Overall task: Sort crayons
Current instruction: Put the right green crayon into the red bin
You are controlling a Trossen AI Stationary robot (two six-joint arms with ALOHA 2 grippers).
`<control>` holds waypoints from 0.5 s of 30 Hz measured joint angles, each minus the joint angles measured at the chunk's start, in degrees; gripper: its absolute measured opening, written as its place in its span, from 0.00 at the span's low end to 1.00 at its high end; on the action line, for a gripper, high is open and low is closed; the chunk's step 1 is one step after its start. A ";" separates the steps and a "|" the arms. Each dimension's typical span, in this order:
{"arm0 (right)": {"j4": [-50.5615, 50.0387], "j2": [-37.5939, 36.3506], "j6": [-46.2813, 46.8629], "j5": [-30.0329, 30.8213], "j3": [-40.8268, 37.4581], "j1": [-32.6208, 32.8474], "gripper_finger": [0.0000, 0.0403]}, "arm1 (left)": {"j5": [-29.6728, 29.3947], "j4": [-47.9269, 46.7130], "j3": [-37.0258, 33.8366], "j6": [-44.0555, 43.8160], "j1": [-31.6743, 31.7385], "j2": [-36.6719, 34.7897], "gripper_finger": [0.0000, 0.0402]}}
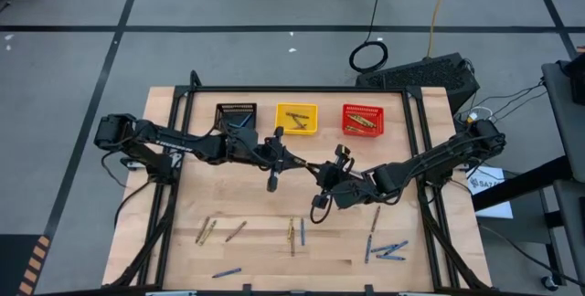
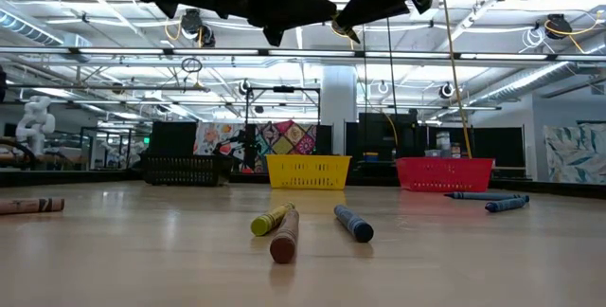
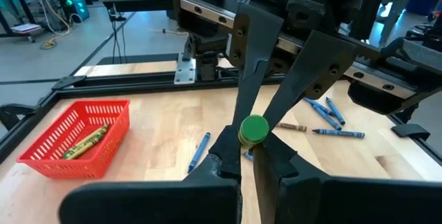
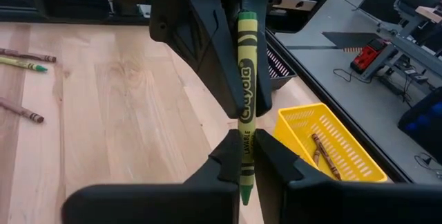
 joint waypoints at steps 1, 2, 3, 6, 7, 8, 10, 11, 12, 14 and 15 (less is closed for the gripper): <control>0.00 0.00 0.00 -0.04 0.00 0.00 0.03 | 0.08 0.00 0.00 0.03 0.00 0.00 0.01; 0.02 0.00 0.04 -0.07 0.00 0.02 0.05 | 0.14 0.00 0.00 0.13 0.00 0.00 0.01; 0.05 0.00 0.10 -0.07 0.00 0.02 0.06 | 0.14 0.02 0.00 0.17 0.00 0.00 0.01; 0.07 0.00 0.02 -0.11 0.00 0.02 0.11 | 0.14 0.02 0.02 0.28 0.00 0.00 0.01; 0.09 0.00 0.01 -0.12 0.00 0.02 0.13 | 0.12 0.02 0.02 0.34 0.00 0.00 0.01; 0.09 0.00 0.00 -0.13 0.00 0.04 0.15 | 0.10 0.02 0.02 0.35 0.01 0.00 0.01; 0.09 0.00 0.00 -0.12 0.00 0.04 0.18 | 0.07 -0.01 0.02 0.35 0.04 0.00 0.01; 0.08 0.00 0.00 -0.13 0.00 0.04 0.20 | -0.02 -0.02 0.02 0.36 0.04 0.00 0.01; 0.03 0.00 0.00 -0.13 0.00 0.04 0.22 | -0.15 -0.04 0.02 0.38 0.07 0.00 0.01; -0.47 -0.19 0.00 -0.11 0.00 0.07 0.24 | -0.38 -0.26 0.02 1.10 0.33 0.00 0.01; -1.53 -0.66 -0.02 -0.15 0.00 0.07 0.25 | -0.78 -0.51 0.02 1.48 0.52 0.00 0.01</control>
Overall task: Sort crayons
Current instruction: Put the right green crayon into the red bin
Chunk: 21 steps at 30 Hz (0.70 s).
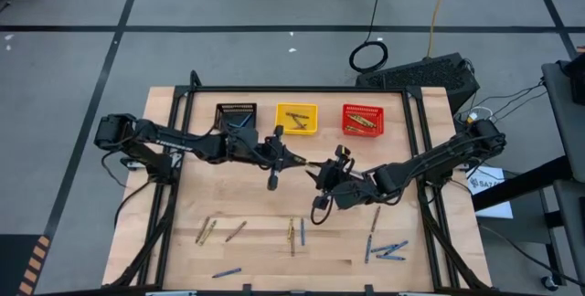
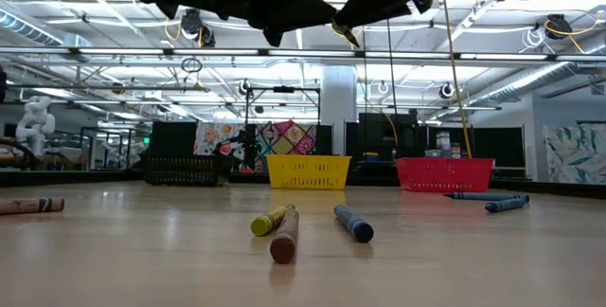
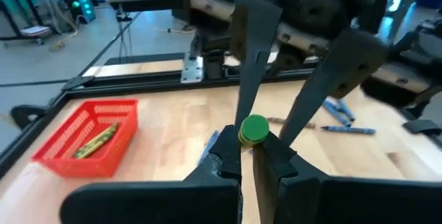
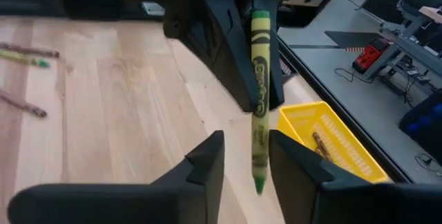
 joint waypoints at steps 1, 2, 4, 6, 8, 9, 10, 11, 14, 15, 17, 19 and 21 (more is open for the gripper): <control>-1.09 -0.41 0.21 0.03 0.00 0.04 0.26 | -0.17 -0.35 0.00 0.05 0.29 0.00 0.01; -2.19 -1.08 1.20 0.22 0.00 0.13 0.27 | -0.23 -0.80 0.00 0.00 0.63 0.00 0.01; -7.04 -2.82 4.93 1.92 0.00 0.42 0.28 | -0.25 -1.91 0.00 -0.06 1.23 0.00 0.01; -13.73 -4.73 10.43 4.76 0.00 0.56 0.29 | -0.20 -2.86 0.02 -0.06 1.80 0.00 0.01; -22.16 -6.65 17.79 6.08 0.00 0.55 0.29 | -0.17 -3.15 0.02 -0.04 2.35 0.00 0.01; -26.43 -7.55 21.82 6.01 0.00 0.50 0.29 | -0.16 -3.11 0.02 0.09 2.74 0.00 0.01; -30.25 -8.19 25.72 6.03 0.00 0.50 0.29 | -0.15 -3.07 0.02 0.30 3.30 0.00 0.01; -33.66 -8.73 29.24 6.01 0.00 0.50 0.29 | -0.18 -3.08 0.02 0.49 3.91 0.00 0.01; -43.21 -9.70 38.57 5.12 0.00 0.52 0.29 | -0.19 -4.28 0.02 2.92 6.14 0.00 0.01; -45.68 -9.72 40.81 4.58 0.00 0.52 0.29 | -0.19 -4.93 0.02 3.76 7.00 0.00 0.01; -49.49 -9.47 44.24 4.48 -0.02 0.52 0.29 | -0.17 -6.01 0.02 4.58 8.85 0.00 0.01; -51.42 -8.80 45.99 4.50 0.00 0.42 0.29 | 0.48 -5.80 0.04 4.74 10.84 0.00 0.01; -52.22 -8.04 46.36 4.55 -0.01 0.35 0.29 | 1.90 -5.16 0.04 4.77 12.54 0.00 0.01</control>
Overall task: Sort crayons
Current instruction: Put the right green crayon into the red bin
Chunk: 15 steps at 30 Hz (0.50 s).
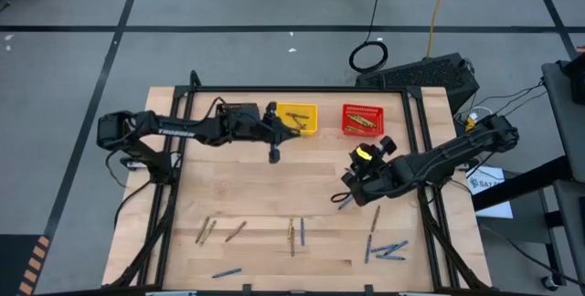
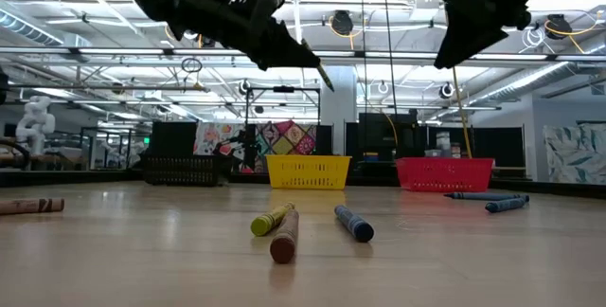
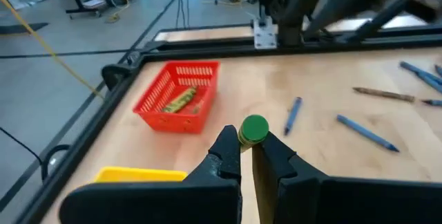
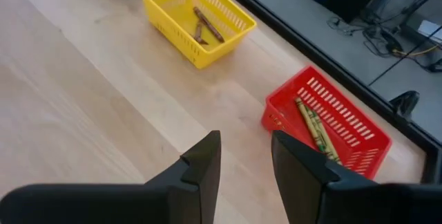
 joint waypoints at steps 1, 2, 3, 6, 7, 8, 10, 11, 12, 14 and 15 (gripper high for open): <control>-0.21 0.28 -0.10 0.00 -0.01 -0.09 0.29 | 0.52 0.56 0.00 0.06 0.75 0.06 0.01; -0.30 0.59 -0.39 0.09 -0.01 -0.27 0.29 | 0.79 1.65 0.00 0.09 1.46 0.44 0.01; -0.33 0.72 -0.82 0.19 -0.01 -0.52 0.29 | 0.99 2.63 0.08 0.11 2.11 0.83 0.01; -1.17 0.79 -1.38 0.40 -0.01 -1.59 0.29 | 1.01 2.91 1.35 1.02 4.03 3.26 0.01; -1.52 0.76 -1.35 0.88 -0.01 -2.06 0.29 | 1.35 2.62 2.19 1.47 4.56 4.37 0.01; -2.03 0.76 -1.14 1.69 0.00 -2.46 0.29 | 2.19 2.35 3.12 1.71 5.01 5.59 0.01; -3.53 0.75 -0.25 2.89 0.00 -3.27 0.29 | 4.15 2.34 5.37 2.51 5.71 8.13 0.01; -4.73 0.76 0.24 3.12 -0.01 -3.59 0.29 | 5.09 2.37 6.57 2.75 6.02 9.27 0.01; -5.91 0.74 0.86 3.07 -0.01 -3.97 0.29 | 6.25 2.37 7.64 2.74 6.46 10.12 0.01; -8.24 0.72 2.87 3.04 -0.01 -4.45 0.29 | 8.45 2.45 9.86 2.71 7.35 11.62 0.01; -9.58 0.74 4.10 2.99 -0.01 -4.53 0.29 | 8.97 2.56 10.93 2.71 7.73 12.33 0.01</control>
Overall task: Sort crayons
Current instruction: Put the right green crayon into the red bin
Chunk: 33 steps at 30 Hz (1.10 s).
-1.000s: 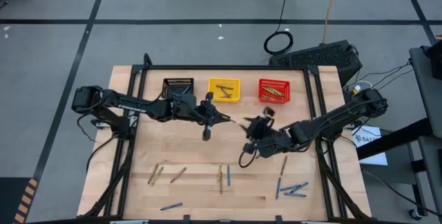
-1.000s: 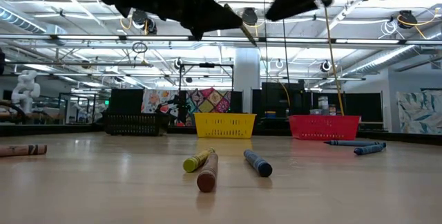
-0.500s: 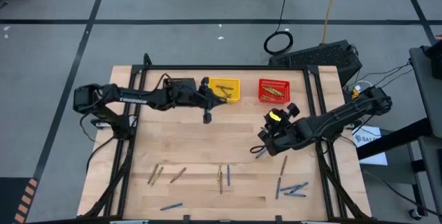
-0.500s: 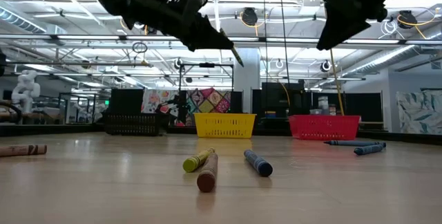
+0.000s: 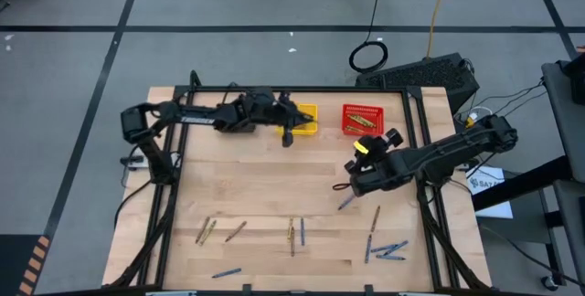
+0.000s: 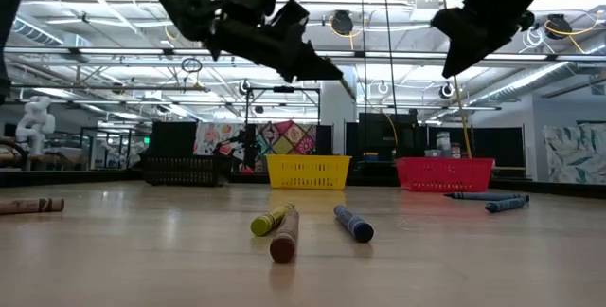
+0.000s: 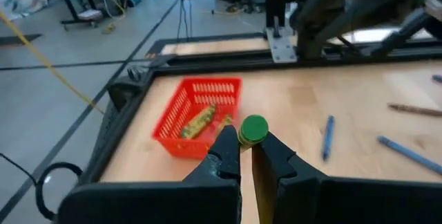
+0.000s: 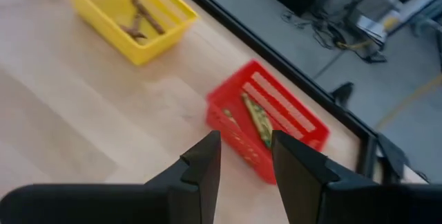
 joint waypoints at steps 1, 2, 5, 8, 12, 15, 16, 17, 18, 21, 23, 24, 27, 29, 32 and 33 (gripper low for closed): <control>-1.16 0.00 1.30 0.01 0.00 -0.02 0.29 | 0.32 -0.34 0.94 -0.02 0.29 0.59 0.01; -2.35 0.00 2.82 -0.02 0.00 0.00 0.29 | 0.69 -0.68 1.67 -0.02 0.55 1.22 0.01; -5.42 0.00 7.76 -0.02 0.00 0.12 0.29 | 2.66 -2.00 4.06 -0.04 0.78 3.25 0.01; -5.91 0.00 10.66 -0.04 0.00 0.15 0.29 | 3.69 -1.84 6.67 0.00 0.74 5.56 0.01; -5.75 0.00 11.10 -0.33 0.00 0.15 0.29 | 3.85 -2.00 10.99 -0.01 0.75 9.99 0.01; -5.76 0.00 10.45 -1.72 0.00 0.15 0.29 | 5.21 -1.92 14.48 -0.17 0.76 13.19 0.01; -5.75 0.00 10.01 -1.77 0.00 0.15 0.29 | 5.25 -1.71 15.65 -0.15 0.76 14.13 0.01; -5.75 0.00 9.72 -1.78 0.00 0.18 0.29 | 5.31 -1.81 16.83 -0.17 0.74 15.00 0.01; -5.76 0.00 9.55 -1.79 0.00 0.18 0.29 | 5.33 -1.98 17.98 -0.17 0.74 15.84 0.01; -5.76 0.00 8.96 -1.79 0.00 0.18 0.29 | 5.46 -2.13 21.25 -0.36 0.80 18.26 0.01; -5.76 0.00 8.55 -1.79 0.00 0.18 0.29 | 5.60 -3.59 23.50 -0.68 1.06 19.95 0.01; -5.76 0.00 8.37 -1.79 0.00 0.18 0.29 | 5.62 -4.12 24.69 -0.68 1.28 20.91 0.01; -5.74 0.00 8.14 -1.72 0.00 0.18 0.29 | 5.79 -5.48 27.73 -2.55 2.08 23.77 0.01; -5.72 0.00 8.11 -1.70 0.00 0.18 0.29 | 7.31 -6.41 29.74 -3.76 2.66 25.64 0.01; -5.72 0.00 8.09 -1.62 0.00 0.18 0.29 | 8.97 -6.99 32.45 -7.51 3.39 28.00 0.01; -5.72 0.00 8.09 -1.62 0.00 0.18 0.29 | 9.56 -7.04 33.37 -8.86 3.60 28.66 0.01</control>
